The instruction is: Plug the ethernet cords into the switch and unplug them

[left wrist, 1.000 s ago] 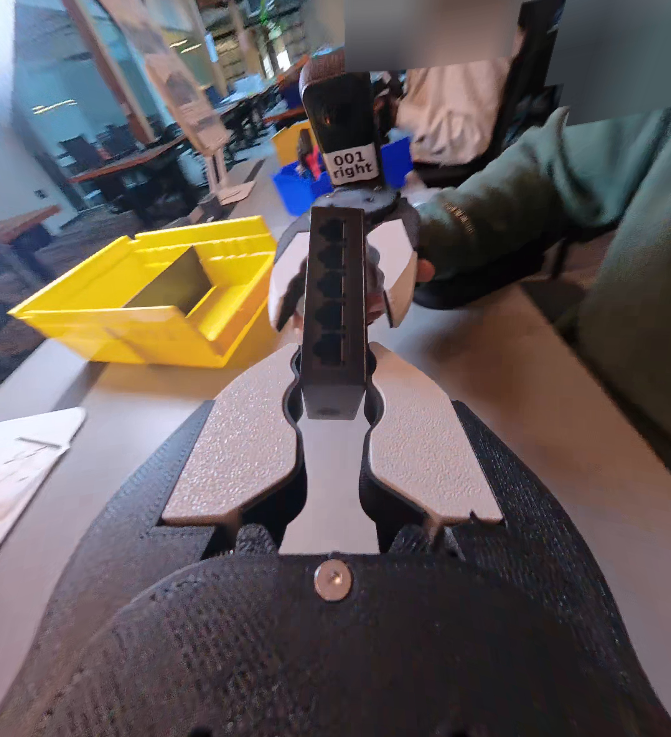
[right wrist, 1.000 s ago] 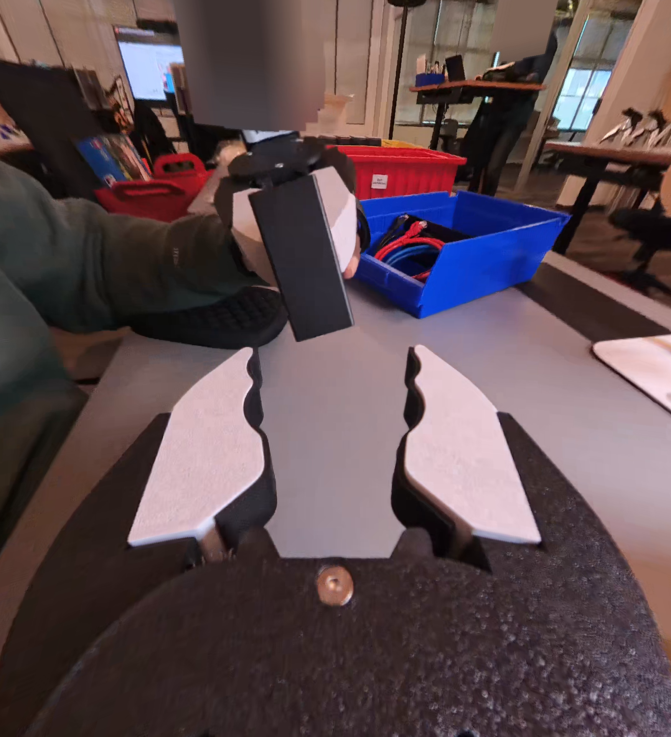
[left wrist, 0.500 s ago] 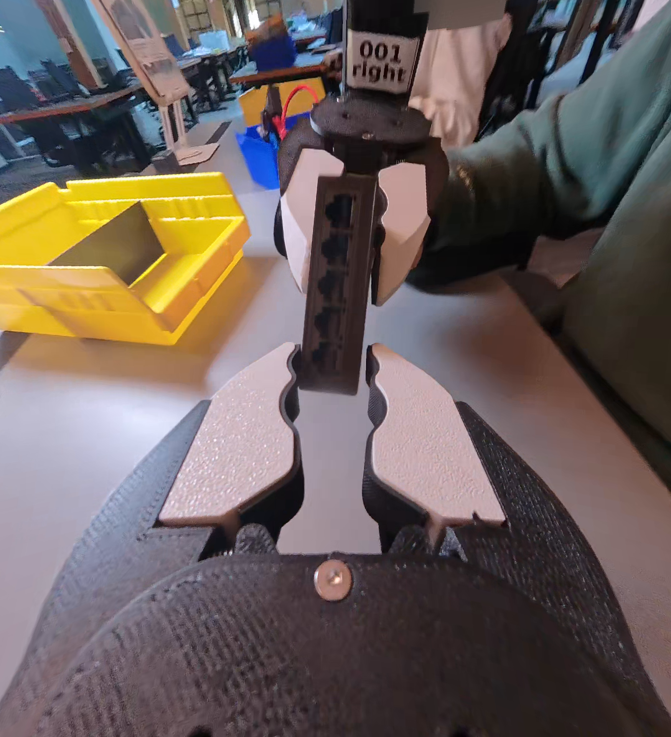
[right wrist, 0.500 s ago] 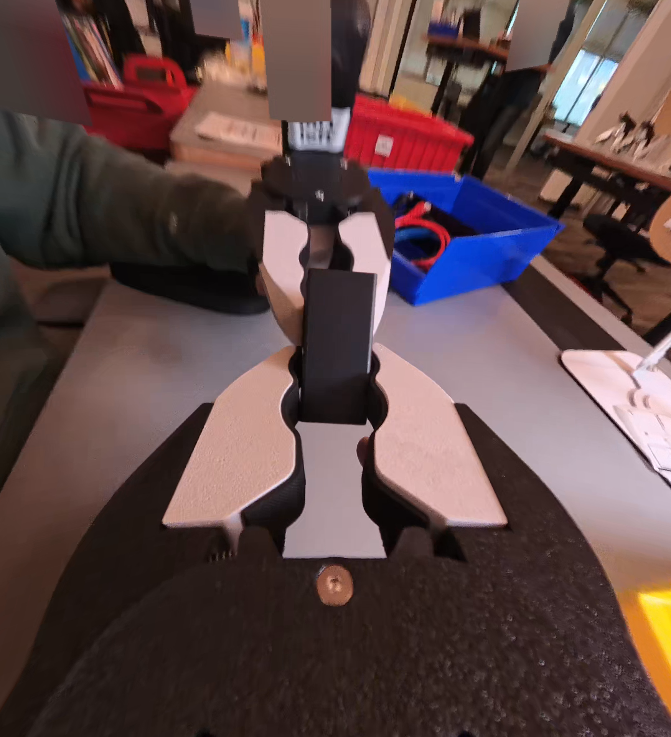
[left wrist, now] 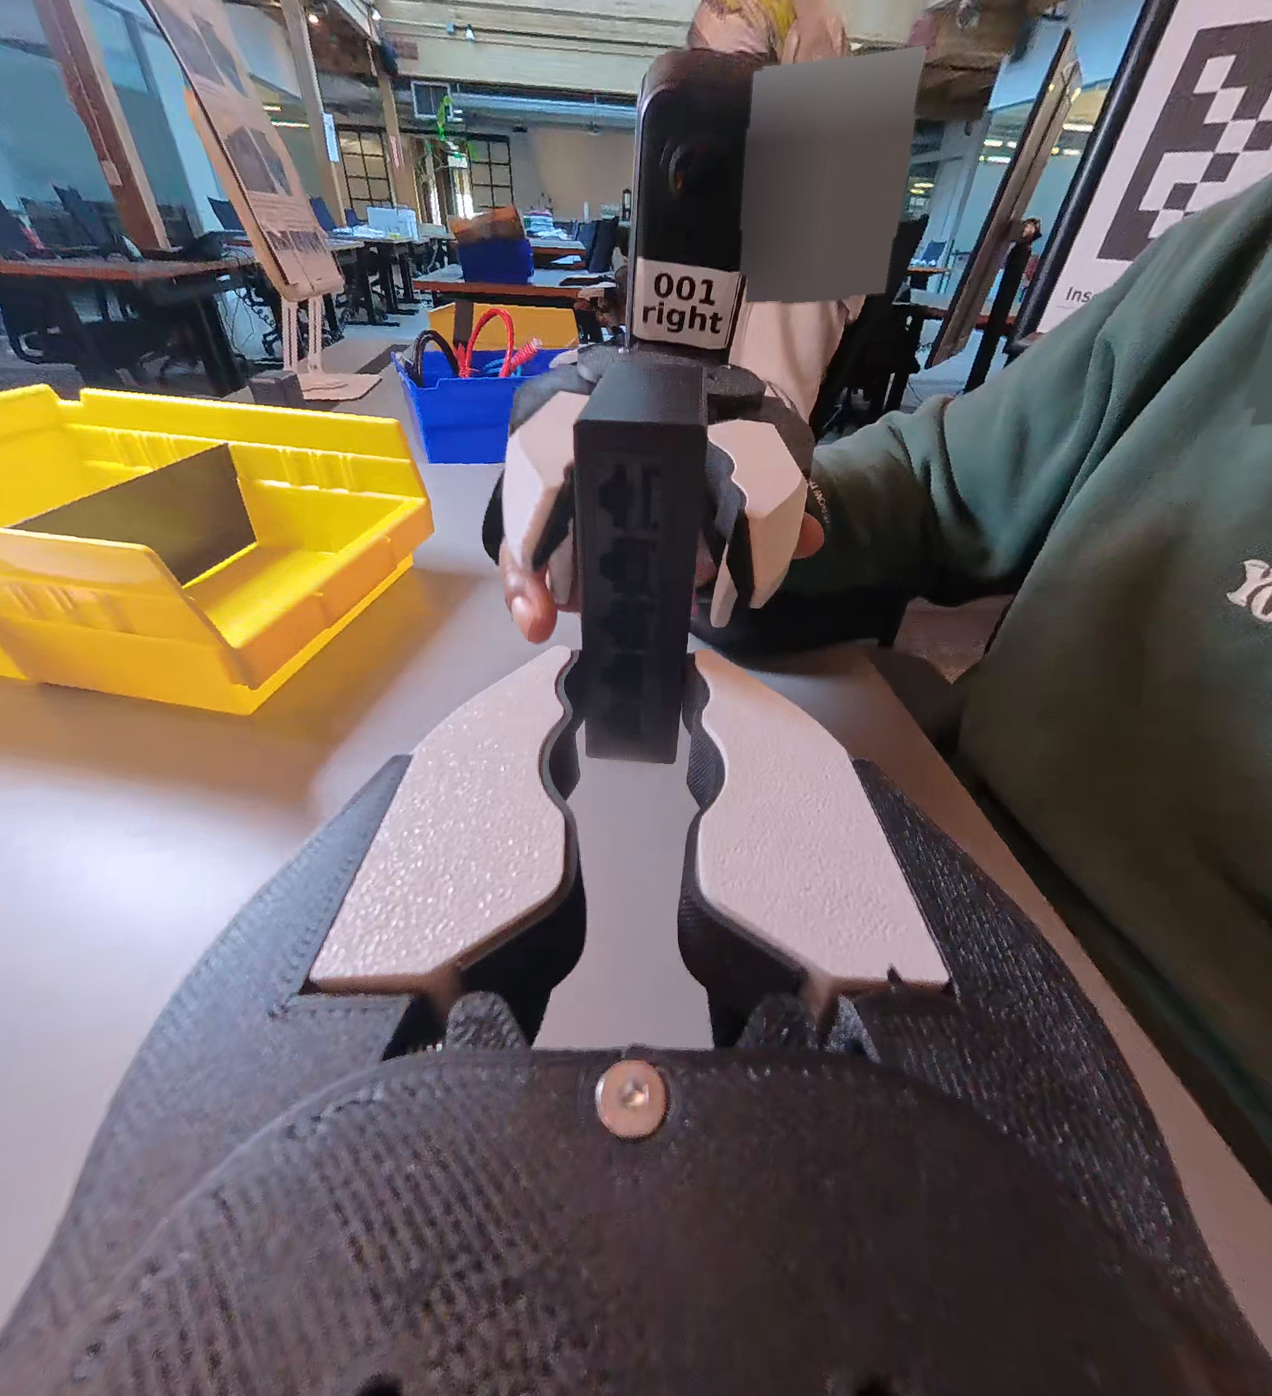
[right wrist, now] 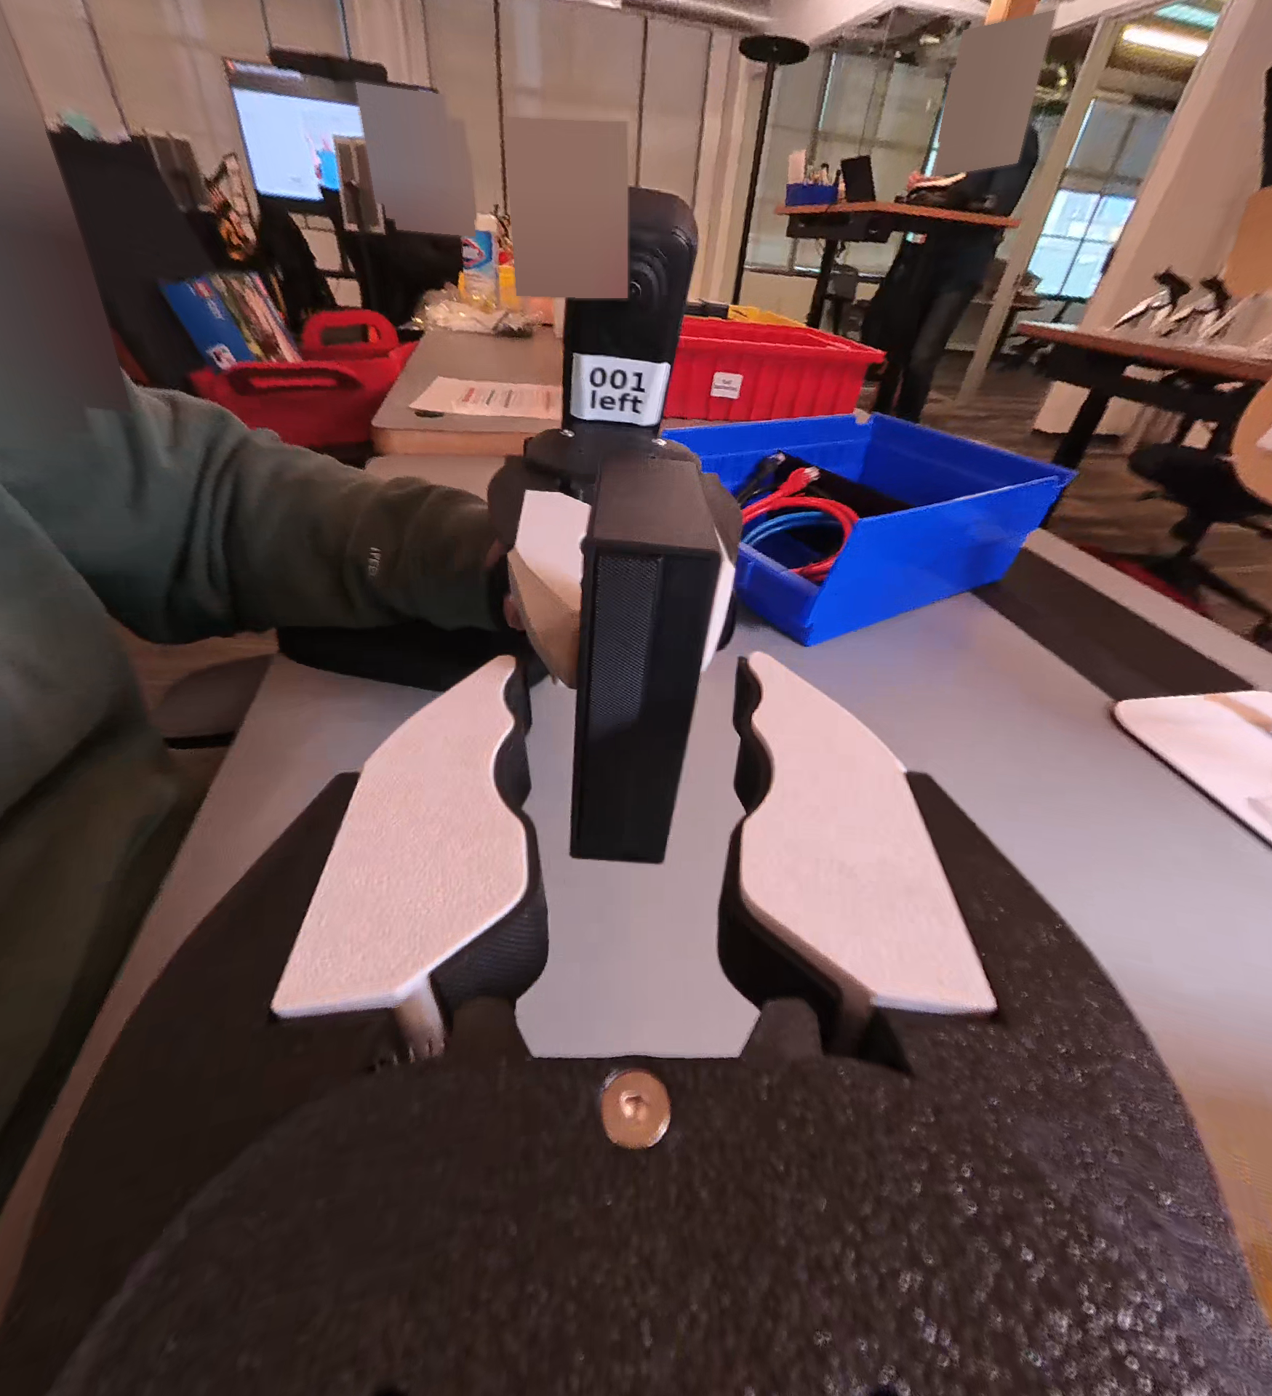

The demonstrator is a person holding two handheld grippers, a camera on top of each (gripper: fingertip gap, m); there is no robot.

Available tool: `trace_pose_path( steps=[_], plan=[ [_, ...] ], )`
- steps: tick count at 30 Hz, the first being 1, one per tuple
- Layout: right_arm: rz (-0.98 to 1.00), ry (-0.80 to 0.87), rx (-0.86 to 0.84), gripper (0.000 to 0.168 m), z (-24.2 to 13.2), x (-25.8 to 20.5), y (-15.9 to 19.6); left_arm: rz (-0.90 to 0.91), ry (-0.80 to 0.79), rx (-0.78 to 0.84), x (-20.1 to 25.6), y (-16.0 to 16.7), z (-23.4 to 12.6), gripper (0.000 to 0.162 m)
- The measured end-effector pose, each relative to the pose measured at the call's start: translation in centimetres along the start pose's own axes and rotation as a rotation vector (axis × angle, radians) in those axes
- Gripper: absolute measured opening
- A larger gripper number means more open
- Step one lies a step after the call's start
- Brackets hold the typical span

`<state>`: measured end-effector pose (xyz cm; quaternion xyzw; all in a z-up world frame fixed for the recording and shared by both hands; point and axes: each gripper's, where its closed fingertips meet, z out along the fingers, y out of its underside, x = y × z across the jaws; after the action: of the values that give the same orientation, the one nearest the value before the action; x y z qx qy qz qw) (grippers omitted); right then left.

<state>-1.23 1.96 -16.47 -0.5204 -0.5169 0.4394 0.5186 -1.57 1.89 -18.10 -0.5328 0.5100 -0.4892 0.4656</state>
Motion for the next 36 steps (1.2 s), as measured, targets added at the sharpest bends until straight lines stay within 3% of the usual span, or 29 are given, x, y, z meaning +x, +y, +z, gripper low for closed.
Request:
trace_pose_path(
  steps=[4,6,12,36],
  plan=[
    [0.071,0.012,0.01,0.031,0.8,0.1,0.3,-0.102,0.025,0.021,0.1,0.3,0.7,0.025],
    [0.124,-0.004,-0.006,0.03,0.7,0.4,0.6,-0.124,0.006,0.017,-0.2,0.5,0.8,0.025],
    [0.27,-0.055,0.019,0.029,0.6,0.7,1.3,-0.222,-0.007,-0.046,-0.5,1.4,1.2,0.025],
    [0.426,-0.147,-0.066,0.031,1.4,0.3,3.6,-0.425,0.037,-0.187,-0.3,3.4,1.2,0.025]
  ],
)
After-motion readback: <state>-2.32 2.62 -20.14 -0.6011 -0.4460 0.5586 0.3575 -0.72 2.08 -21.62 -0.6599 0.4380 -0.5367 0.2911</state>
